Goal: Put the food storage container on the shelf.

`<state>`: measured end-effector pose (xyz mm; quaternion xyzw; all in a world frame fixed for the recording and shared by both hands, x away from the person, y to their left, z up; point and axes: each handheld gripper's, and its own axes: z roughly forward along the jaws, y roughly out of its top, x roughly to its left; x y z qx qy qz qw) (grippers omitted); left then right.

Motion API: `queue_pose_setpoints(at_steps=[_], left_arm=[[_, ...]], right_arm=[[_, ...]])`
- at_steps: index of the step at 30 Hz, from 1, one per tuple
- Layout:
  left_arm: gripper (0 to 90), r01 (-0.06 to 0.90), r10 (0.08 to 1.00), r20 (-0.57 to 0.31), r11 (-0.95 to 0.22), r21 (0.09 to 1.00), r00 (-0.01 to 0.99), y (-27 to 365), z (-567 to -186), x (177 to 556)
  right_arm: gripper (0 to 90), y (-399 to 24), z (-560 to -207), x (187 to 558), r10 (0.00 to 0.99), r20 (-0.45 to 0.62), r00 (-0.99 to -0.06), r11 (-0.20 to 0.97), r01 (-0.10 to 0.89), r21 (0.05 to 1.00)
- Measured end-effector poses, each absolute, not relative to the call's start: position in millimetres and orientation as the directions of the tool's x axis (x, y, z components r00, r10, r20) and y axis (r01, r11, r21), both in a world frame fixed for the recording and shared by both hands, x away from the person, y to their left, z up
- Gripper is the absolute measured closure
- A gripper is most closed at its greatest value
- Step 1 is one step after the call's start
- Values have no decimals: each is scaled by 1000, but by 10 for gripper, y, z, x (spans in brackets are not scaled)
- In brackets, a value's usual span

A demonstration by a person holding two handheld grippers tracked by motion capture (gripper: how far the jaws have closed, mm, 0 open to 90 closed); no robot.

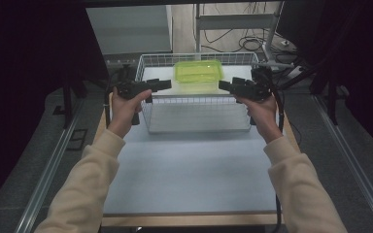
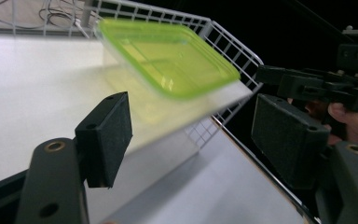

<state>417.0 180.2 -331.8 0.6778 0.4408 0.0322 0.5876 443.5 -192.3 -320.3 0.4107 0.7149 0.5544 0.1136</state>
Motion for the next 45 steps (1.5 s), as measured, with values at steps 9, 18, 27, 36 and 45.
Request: queue_pose_setpoints(at_steps=[9, 18, 27, 36, 45], left_arm=[[282, 528, 628, -411, -1, 849, 661, 1819, -3627, 3637], [282, 511, 628, -357, -76, 856, 692, 1814, -4038, 3188], [278, 562, 644, -358, -135, 816, 676, 1849, -4505, 2974], [278, 596, 639, -397, -120, 794, 658, 1889, -4699, 2970], [278, 615, 637, -415, -120, 780, 650, 1851, -4768, 3051]], right_arm=[[284, -2083, -3515, 3922, 647, 261, -717, 110, 426, 898], [236, -2260, -4047, 3486, 621, 241, -746, 178, 434, 883], [214, -2418, -4521, 3201, 603, 276, -748, 213, 485, 848], [199, -2424, -4759, 3202, 630, 266, -729, 247, 514, 822], [181, -2478, -4829, 3124, 657, 205, -725, 245, 463, 852]])
